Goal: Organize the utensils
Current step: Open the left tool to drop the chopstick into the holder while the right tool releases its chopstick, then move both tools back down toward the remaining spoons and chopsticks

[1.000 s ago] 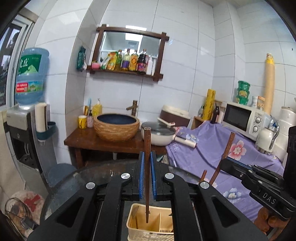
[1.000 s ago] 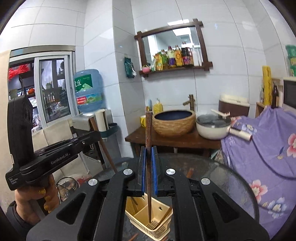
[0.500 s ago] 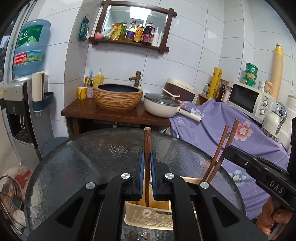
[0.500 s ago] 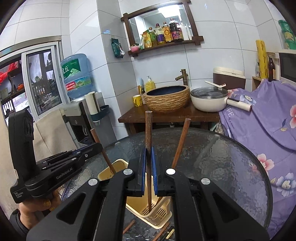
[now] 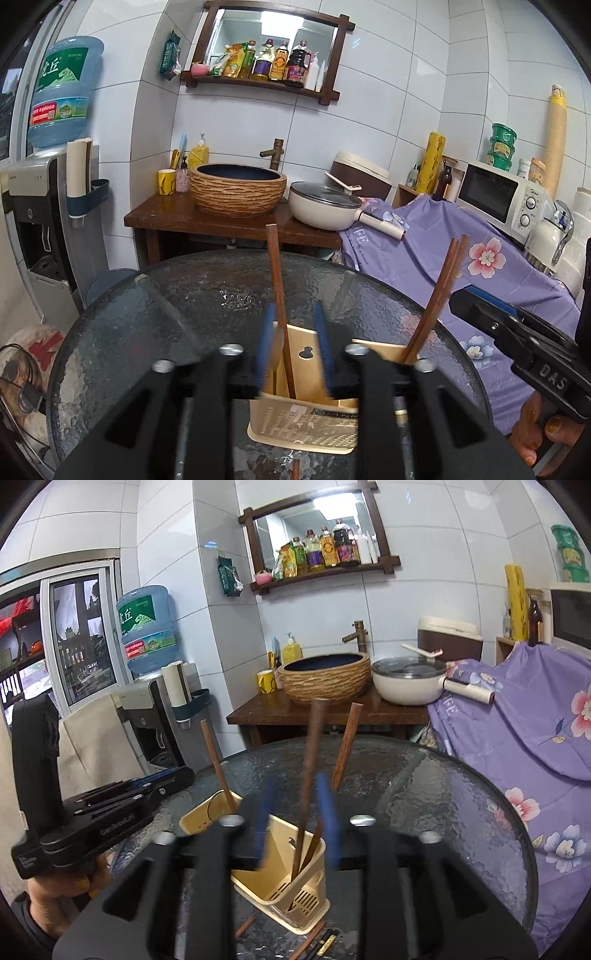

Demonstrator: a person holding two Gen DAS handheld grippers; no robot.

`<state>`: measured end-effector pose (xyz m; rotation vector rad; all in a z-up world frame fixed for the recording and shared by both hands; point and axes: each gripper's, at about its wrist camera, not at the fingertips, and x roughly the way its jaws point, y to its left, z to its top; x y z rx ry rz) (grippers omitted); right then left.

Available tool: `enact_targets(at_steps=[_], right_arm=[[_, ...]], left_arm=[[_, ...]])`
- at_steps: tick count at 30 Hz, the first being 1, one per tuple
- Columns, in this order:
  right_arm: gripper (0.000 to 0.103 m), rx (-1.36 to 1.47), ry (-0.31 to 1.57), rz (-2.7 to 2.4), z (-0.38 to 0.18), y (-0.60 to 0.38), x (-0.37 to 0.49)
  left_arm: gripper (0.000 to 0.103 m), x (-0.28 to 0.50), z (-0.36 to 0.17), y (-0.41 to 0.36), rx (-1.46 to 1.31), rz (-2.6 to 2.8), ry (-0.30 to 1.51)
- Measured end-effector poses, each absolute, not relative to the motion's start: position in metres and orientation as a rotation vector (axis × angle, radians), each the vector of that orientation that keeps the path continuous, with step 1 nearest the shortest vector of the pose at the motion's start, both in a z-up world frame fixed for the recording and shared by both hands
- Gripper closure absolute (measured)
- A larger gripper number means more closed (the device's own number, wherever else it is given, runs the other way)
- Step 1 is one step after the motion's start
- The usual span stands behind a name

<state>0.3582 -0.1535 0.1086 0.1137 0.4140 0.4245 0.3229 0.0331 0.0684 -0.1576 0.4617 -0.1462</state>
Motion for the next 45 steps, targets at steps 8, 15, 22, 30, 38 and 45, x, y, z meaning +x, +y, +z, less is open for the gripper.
enact_targets(at_steps=[8,15,22,30,38,45], right_arm=[[0.049,0.072,0.415,0.406,0.097,-0.158,0.321],[0.049,0.013,0.613,0.364,0.039,-0.156,0.304],[0.053,0.025,0.825,0.355,-0.033,-0.153,0.297],[0.058,-0.006,0.921,0.329,-0.075,-0.146,0.284],[0.061,-0.02,0.934,0.327,-0.079,-0.141,0.284],[0.068,-0.032,0.956,0.33,-0.078,-0.144,0.288]], left_arm=[[0.012,0.282,0.047,0.038,-0.18,-0.091,0.486],[0.011,0.25,-0.008,0.043,-0.11,-0.039,0.64],[0.012,0.227,-0.05,0.05,-0.089,-0.03,0.743],[0.024,0.212,-0.08,0.045,-0.085,-0.062,0.82],[0.032,0.207,-0.092,0.04,-0.081,-0.085,0.849],[0.032,0.209,-0.09,0.038,-0.084,-0.08,0.841]])
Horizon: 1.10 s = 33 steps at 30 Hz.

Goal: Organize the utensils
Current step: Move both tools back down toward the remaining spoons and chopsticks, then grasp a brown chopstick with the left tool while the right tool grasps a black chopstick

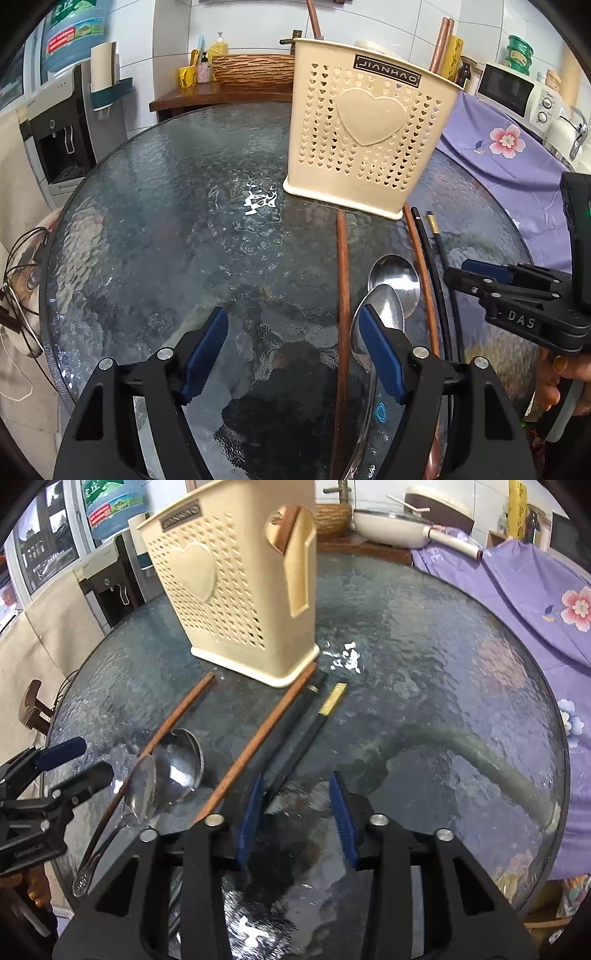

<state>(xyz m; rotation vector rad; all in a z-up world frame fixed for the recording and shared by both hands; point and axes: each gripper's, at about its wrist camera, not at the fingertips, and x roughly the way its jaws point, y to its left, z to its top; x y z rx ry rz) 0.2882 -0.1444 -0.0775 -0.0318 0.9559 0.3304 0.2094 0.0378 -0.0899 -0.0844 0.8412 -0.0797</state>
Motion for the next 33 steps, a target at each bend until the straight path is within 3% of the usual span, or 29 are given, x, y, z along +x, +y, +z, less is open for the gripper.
enact_targets(at_steps=[5,10,13,25,29,33], right_arm=[[0.069,-0.019,0.968,0.324,-0.078,-0.154,0.296],[0.076,-0.011,0.978,0.299,-0.077,-0.156,0.312],[0.079,-0.009,0.985,0.289,-0.076,-0.155,0.321],[0.081,-0.029,0.986,0.272,-0.077,-0.15,0.331],[0.082,-0.026,0.992,0.26,-0.077,-0.146,0.334],[0.087,0.004,1.0,0.249,-0.076,-0.144,0.343]], left_arm=[[0.033,0.22,-0.089,0.039,-0.091,-0.083,0.843],[0.045,0.239,-0.081,0.034,-0.079,-0.107,0.847],[0.046,0.256,-0.074,0.026,-0.072,-0.144,0.851],[0.06,0.31,-0.078,0.003,0.013,-0.221,0.927],[0.07,0.315,-0.084,-0.007,0.061,-0.221,0.955],[0.075,0.317,-0.093,-0.007,0.075,-0.216,0.976]])
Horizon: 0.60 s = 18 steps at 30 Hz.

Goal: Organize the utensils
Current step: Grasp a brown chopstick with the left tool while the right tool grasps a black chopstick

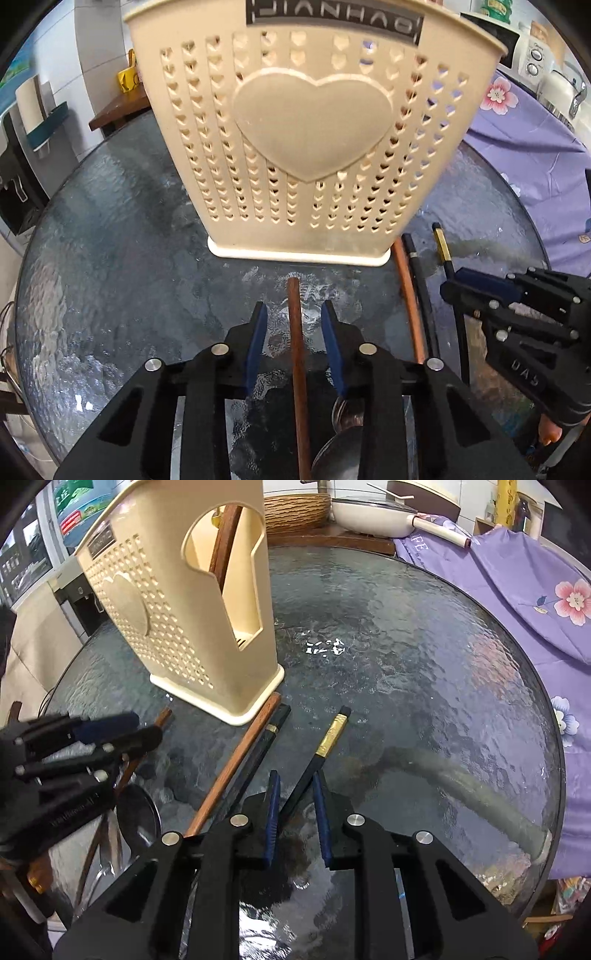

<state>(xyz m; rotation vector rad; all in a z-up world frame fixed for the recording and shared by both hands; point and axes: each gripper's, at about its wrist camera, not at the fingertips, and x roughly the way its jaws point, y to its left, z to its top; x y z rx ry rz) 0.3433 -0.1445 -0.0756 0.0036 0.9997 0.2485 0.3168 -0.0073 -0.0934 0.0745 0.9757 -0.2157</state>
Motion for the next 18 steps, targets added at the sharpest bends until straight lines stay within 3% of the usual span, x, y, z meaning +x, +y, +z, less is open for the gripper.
enact_targets(at_steps=[10,18], right_arm=[[0.091,0.022,1.011,0.236,-0.075,-0.136,0.363],[0.092,0.003,0.994,0.217,-0.076,-0.131,0.363]], left_arm=[[0.081,0.314,-0.096,-0.011,0.13,-0.202,0.977],[0.096,0.318,-0.094,-0.022,0.135,-0.181,0.98]])
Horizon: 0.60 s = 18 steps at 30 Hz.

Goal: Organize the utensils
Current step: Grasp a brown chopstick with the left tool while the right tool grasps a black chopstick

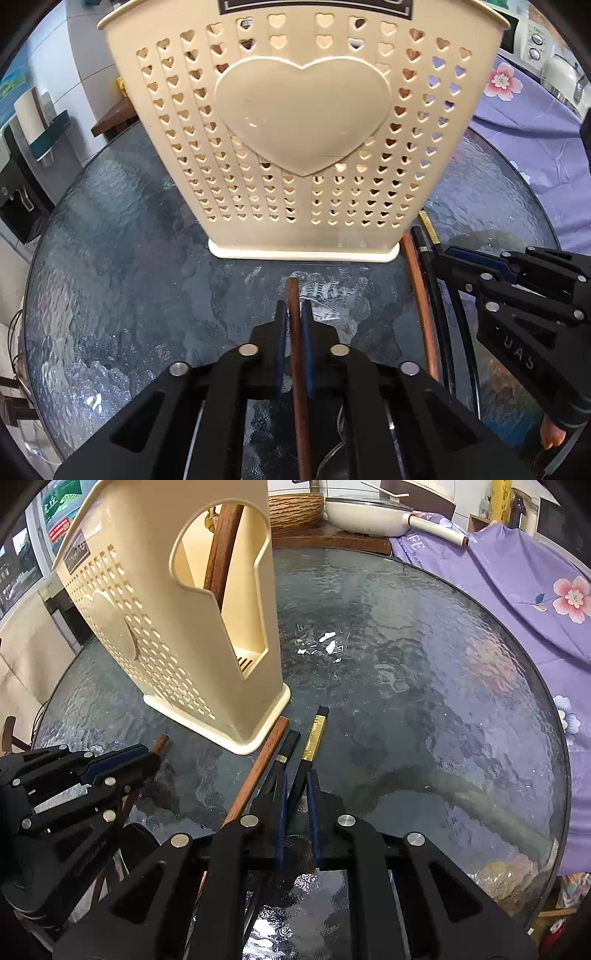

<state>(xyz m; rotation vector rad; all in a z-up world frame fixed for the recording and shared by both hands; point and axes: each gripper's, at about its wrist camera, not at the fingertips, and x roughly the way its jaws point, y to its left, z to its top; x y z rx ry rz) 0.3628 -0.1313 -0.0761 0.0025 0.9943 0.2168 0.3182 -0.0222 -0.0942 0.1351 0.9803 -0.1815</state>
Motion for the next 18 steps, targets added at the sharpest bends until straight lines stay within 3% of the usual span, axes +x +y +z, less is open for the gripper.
enact_targets(at_steps=[11,18], right_arm=[[0.095,0.065,0.976,0.233,-0.079,-0.144,0.354],[0.096,0.154,0.923,0.282,-0.071,-0.163,0.347]], left_arm=[[0.096,0.314,-0.092,-0.011,0.074,-0.174,0.954],[0.096,0.296,-0.06,-0.002,0.068,-0.159,0.844]])
